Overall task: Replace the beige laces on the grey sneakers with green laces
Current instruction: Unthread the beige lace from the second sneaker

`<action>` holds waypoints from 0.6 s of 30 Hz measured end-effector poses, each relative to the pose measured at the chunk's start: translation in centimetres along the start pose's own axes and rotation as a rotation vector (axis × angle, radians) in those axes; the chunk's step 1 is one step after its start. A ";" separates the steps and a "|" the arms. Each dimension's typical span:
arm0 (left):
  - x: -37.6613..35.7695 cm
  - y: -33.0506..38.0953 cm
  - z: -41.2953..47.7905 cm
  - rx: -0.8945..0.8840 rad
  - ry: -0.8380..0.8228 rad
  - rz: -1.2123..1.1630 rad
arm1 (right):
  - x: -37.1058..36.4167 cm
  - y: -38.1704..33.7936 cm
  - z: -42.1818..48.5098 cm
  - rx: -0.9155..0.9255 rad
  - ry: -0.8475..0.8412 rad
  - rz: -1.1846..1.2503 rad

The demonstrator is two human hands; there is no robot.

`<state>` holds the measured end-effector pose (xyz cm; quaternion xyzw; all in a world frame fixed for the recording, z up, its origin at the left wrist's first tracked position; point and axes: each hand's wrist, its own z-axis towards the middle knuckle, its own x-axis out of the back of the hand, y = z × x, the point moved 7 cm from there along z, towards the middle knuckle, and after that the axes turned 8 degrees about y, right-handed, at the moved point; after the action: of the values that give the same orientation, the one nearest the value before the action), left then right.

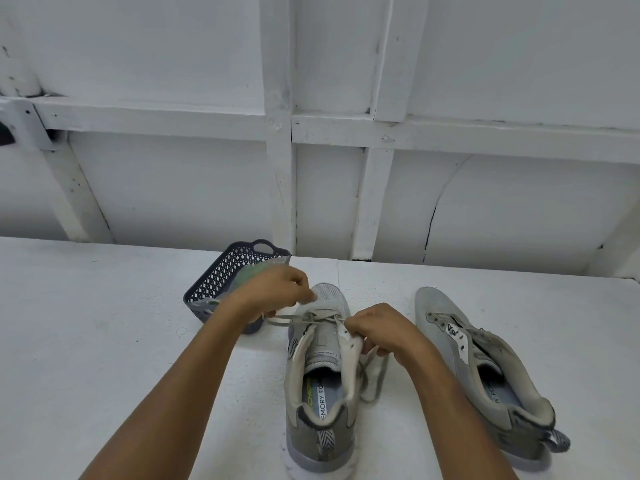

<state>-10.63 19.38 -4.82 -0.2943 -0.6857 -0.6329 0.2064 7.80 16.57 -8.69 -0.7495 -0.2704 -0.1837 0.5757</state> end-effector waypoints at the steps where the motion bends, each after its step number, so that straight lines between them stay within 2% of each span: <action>1: -0.1 0.0 -0.1 -0.035 -0.008 0.164 | -0.1 -0.1 0.1 0.006 -0.005 -0.013; 3: -0.4 -0.1 -0.3 -0.070 -0.045 0.409 | -0.3 -0.4 0.4 0.020 0.005 -0.043; 7: -0.8 -0.4 -0.5 -0.041 -0.052 0.575 | -0.1 -1.5 1.0 0.125 0.115 -0.122; 9: -0.8 -0.1 -0.4 -0.048 -0.026 0.565 | -0.2 -2.7 1.1 0.211 0.116 -0.162; 12: -2.0 -0.6 -0.5 -0.038 -0.148 0.494 | -1.4 -4.3 1.4 0.327 0.007 -0.279; 14: -2.6 -1.0 -0.7 -0.014 -0.202 0.448 | -1.9 -4.6 1.6 0.336 -0.023 -0.339; 18: -2.5 -1.3 -0.4 0.061 -0.177 0.321 | -2.5 -4.5 2.0 0.320 -0.059 -0.352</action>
<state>-9.70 18.63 -7.40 -0.4482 -0.6643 -0.5423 0.2525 2.95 18.88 -7.26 -0.5951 -0.4392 -0.2142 0.6381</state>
